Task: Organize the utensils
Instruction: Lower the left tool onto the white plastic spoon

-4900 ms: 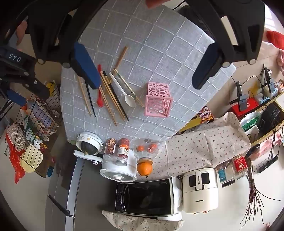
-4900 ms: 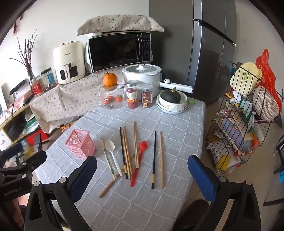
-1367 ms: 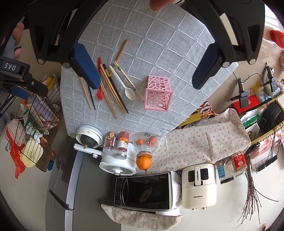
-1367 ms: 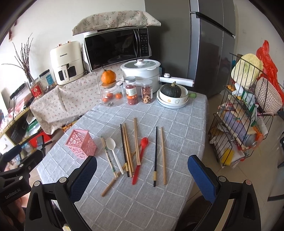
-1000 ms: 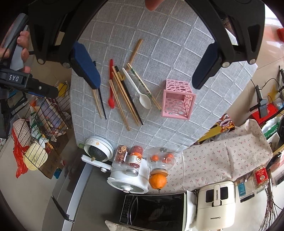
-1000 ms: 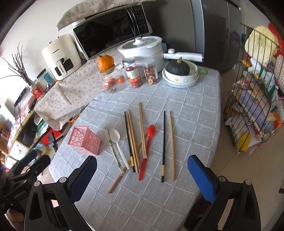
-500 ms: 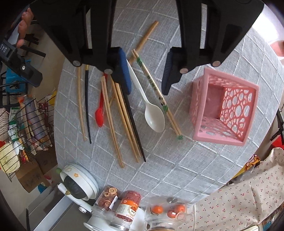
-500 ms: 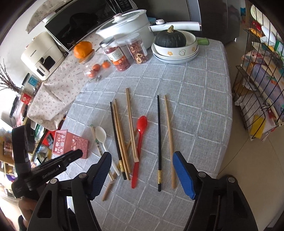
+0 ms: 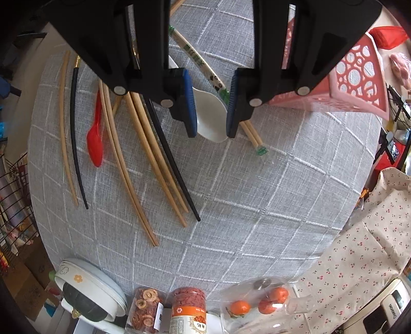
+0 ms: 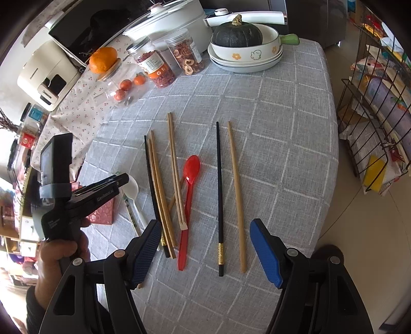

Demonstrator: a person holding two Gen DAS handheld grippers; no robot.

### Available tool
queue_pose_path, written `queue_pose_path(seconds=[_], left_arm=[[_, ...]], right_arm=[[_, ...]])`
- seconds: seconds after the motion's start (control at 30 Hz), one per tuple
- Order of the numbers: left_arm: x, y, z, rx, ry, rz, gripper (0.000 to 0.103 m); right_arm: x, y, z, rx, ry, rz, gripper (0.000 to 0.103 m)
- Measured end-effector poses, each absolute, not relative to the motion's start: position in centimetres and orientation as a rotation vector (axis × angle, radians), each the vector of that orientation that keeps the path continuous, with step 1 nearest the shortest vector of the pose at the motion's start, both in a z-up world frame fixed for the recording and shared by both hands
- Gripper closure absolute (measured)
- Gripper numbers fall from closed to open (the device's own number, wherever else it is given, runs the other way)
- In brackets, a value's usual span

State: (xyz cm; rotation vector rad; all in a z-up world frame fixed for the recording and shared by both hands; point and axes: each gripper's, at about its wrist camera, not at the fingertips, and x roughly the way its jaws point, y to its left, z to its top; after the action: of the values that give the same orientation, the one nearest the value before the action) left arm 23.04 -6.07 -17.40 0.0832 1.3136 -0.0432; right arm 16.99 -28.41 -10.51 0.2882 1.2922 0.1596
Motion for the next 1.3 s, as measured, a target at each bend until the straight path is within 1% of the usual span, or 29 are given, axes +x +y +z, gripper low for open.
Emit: queue_pose_path(seconds=[0.23, 0.43, 0.67, 0.8, 0.9, 1.1, 1.17, 1.2, 1.23, 1.3], left_arm=[[25.4, -7.0, -18.4, 0.244, 1.424, -0.092, 0.078], [26.1, -6.5, -19.5, 0.26, 1.527, -0.106, 0.078], [24.2, -7.9, -19.3, 0.193, 1.569, -0.327, 0.078], [22.8, -8.2, -17.9, 0.26, 1.508, -0.294, 0.077], [22.4, -7.3, -17.0, 0.252, 1.503, -0.259, 0.07], [21.5, -5.8, -19.0, 0.212, 1.596, -0.264, 0.07], [20.9, -5.8, -19.4, 0.198, 1.613, -0.269, 0.066], [20.6, -5.7, -19.6, 0.194, 1.62, -0.269, 0.059], [20.4, -5.5, -19.7, 0.19, 1.622, -0.269, 0.055], [20.1, -5.4, -19.6, 0.183, 1.617, -0.275, 0.055]], right_arm=[[16.8, -28.1, -10.3, 0.276, 1.286, 0.169, 0.031], [16.8, -28.1, -10.4, 0.279, 1.286, 0.165, 0.031], [16.8, -28.1, -10.3, 0.278, 1.285, 0.165, 0.031], [16.9, -28.0, -10.2, 0.278, 1.286, 0.168, 0.031], [16.9, -27.9, -10.1, 0.277, 1.285, 0.167, 0.031], [16.7, -28.2, -10.1, 0.284, 1.279, 0.161, 0.031], [16.6, -28.5, -10.1, 0.285, 1.28, 0.159, 0.031], [16.6, -28.6, -10.2, 0.285, 1.281, 0.156, 0.031], [16.5, -28.7, -10.2, 0.286, 1.281, 0.155, 0.031], [16.5, -28.9, -10.2, 0.289, 1.282, 0.152, 0.031]])
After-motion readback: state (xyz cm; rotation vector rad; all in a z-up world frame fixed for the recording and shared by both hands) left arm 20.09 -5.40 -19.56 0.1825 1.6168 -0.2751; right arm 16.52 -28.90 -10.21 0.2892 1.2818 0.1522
